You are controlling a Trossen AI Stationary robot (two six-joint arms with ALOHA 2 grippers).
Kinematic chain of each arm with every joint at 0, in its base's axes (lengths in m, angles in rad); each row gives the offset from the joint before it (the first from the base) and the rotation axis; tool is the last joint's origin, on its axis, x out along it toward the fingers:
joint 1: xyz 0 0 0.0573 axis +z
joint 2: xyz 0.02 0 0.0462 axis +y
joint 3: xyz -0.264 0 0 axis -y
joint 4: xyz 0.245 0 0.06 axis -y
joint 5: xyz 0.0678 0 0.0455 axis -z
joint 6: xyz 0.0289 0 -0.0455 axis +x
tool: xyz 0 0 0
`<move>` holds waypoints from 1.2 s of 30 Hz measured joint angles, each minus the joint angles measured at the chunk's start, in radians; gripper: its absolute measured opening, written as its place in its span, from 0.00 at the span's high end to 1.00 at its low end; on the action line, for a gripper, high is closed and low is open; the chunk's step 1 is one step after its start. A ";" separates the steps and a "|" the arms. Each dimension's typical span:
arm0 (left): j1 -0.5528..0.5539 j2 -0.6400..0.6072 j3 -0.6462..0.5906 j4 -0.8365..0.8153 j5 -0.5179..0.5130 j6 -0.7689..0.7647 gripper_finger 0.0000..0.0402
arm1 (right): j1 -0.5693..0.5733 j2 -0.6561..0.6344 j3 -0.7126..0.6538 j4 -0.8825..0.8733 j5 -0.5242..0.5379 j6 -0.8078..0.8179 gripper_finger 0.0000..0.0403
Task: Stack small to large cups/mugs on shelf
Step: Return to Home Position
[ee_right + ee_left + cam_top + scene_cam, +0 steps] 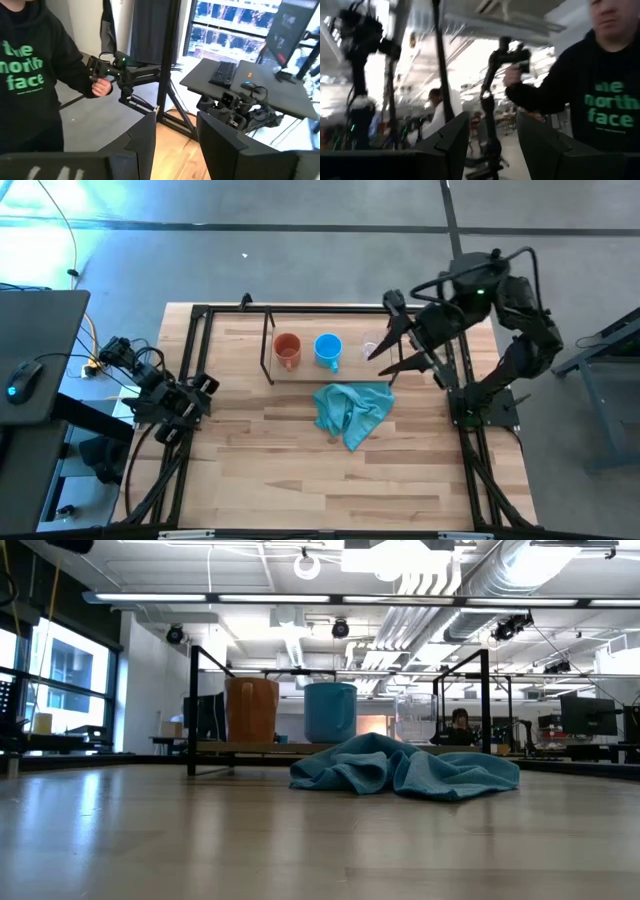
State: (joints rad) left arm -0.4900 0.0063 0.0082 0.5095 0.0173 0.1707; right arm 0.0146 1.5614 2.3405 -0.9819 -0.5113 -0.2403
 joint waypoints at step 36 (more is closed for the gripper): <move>0.634 0.000 0.000 -0.120 0.346 -0.440 0.62 | -0.086 0.113 0.000 0.123 -0.012 0.068 0.67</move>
State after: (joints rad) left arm 0.1445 0.0063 0.0086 0.3897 0.3633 -0.2695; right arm -0.0716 1.6749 2.3402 -0.8593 -0.5232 -0.1720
